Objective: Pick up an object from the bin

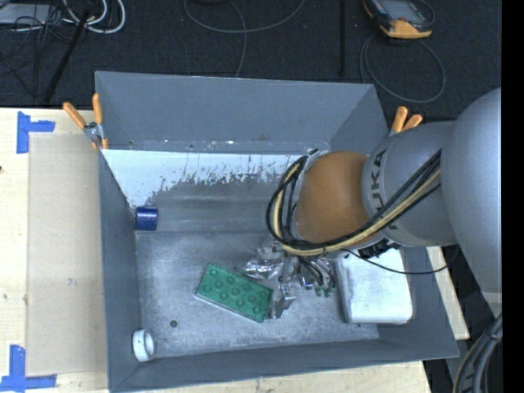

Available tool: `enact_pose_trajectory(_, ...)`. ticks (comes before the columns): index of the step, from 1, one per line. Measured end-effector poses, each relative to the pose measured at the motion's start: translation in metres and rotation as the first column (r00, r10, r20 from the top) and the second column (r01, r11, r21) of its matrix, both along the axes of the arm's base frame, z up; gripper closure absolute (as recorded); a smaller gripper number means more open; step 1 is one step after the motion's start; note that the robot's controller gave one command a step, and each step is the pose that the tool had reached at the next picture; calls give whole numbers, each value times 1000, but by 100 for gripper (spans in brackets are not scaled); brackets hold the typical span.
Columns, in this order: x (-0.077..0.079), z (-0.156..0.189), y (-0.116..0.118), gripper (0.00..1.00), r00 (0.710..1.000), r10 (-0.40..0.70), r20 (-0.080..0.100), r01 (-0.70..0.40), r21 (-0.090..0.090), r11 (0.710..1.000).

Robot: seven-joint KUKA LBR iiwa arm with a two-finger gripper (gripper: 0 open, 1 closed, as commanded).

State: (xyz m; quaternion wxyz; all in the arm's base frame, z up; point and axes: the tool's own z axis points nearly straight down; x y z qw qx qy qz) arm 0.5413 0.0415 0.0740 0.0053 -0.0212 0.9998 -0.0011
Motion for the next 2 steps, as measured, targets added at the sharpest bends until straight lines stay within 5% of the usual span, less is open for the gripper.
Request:
enact_pose_trajectory(1, 2, 3, 2, 100, 1000, 2, 6, -2, 4, 1000)
enact_pose_trajectory(2, 13, 111, 0, 100, 999, 46, -2, -46, 2, 999)
